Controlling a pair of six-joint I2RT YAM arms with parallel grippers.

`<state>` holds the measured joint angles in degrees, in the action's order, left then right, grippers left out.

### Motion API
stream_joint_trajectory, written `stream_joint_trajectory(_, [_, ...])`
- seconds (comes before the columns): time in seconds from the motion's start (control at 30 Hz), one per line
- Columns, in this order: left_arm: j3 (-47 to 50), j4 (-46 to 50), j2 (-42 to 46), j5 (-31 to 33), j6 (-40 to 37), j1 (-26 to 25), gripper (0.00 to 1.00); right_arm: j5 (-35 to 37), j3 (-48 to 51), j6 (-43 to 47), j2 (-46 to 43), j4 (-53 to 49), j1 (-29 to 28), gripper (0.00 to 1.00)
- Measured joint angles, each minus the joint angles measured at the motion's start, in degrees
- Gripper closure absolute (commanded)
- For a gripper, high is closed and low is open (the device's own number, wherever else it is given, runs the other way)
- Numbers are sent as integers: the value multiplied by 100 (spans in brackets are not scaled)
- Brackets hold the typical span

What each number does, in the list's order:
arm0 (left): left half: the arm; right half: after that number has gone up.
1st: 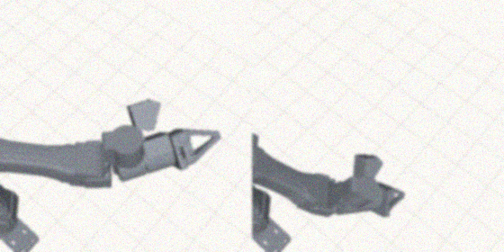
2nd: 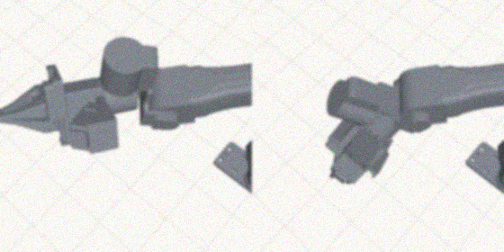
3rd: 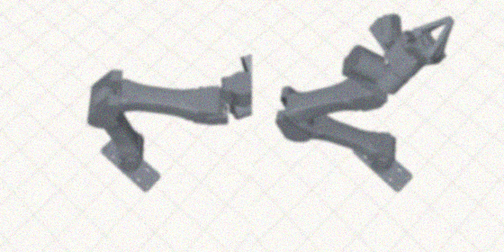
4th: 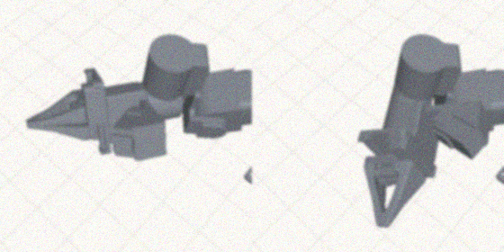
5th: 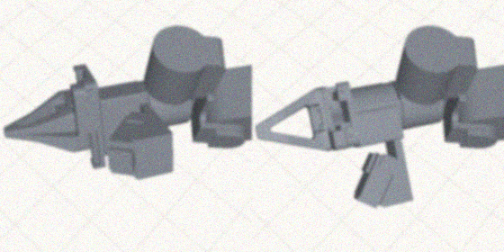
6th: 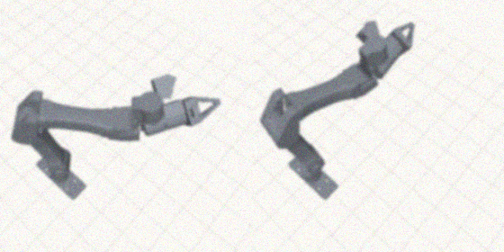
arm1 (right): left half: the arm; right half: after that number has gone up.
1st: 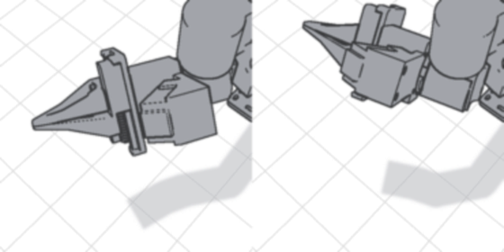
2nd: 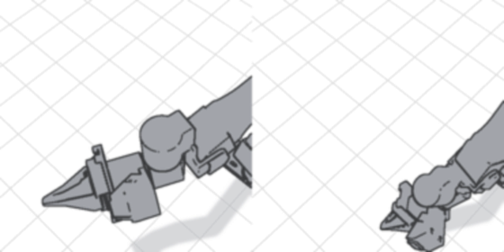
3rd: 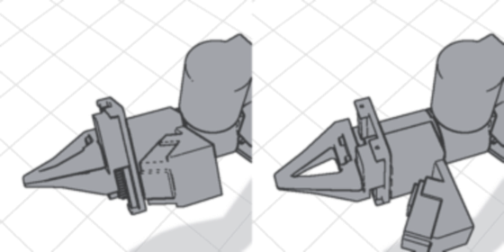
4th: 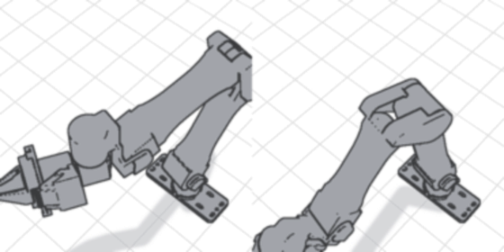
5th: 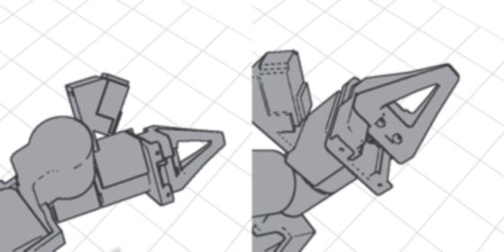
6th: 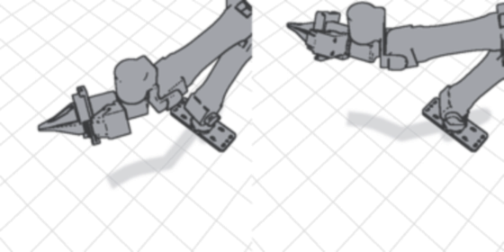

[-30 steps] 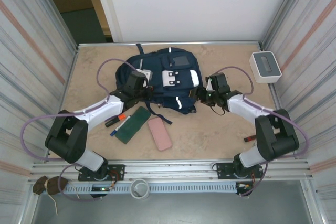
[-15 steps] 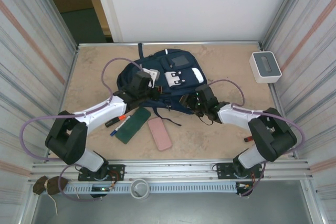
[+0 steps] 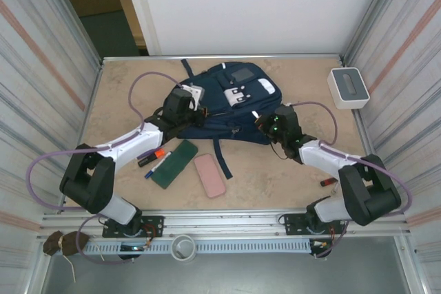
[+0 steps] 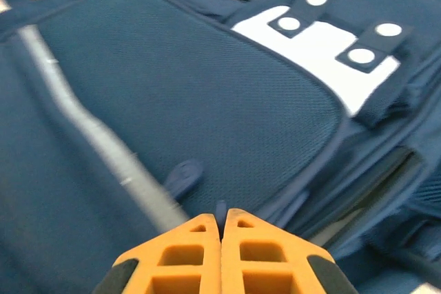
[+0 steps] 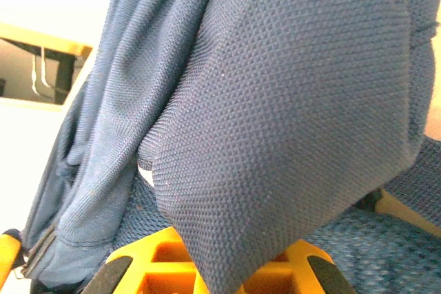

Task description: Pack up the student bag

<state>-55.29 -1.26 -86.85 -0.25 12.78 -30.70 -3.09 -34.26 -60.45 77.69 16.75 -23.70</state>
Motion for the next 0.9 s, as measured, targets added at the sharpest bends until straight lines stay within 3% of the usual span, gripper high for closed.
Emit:
stream_joint_trajectory(0.27, [-50, -181, -26, -22, -79, 352, 100, -72, 7, 409, -326, -542, 645, 100])
stream_joint_trajectory(0.43, [-52, -184, -28, -184, -46, 356, 100, -494, -734, 1191, 63, -1609, 1058, 90])
stream_joint_trajectory(0.67, [-240, -133, -28, -208, 76, -149, 100, -940, -2186, 2391, 994, -3008, 1685, 58])
stream_joint_trajectory(0.9, [-374, -37, -39, -125, 234, -883, 100, -1484, -2170, 2682, 426, -3482, 1788, 25])
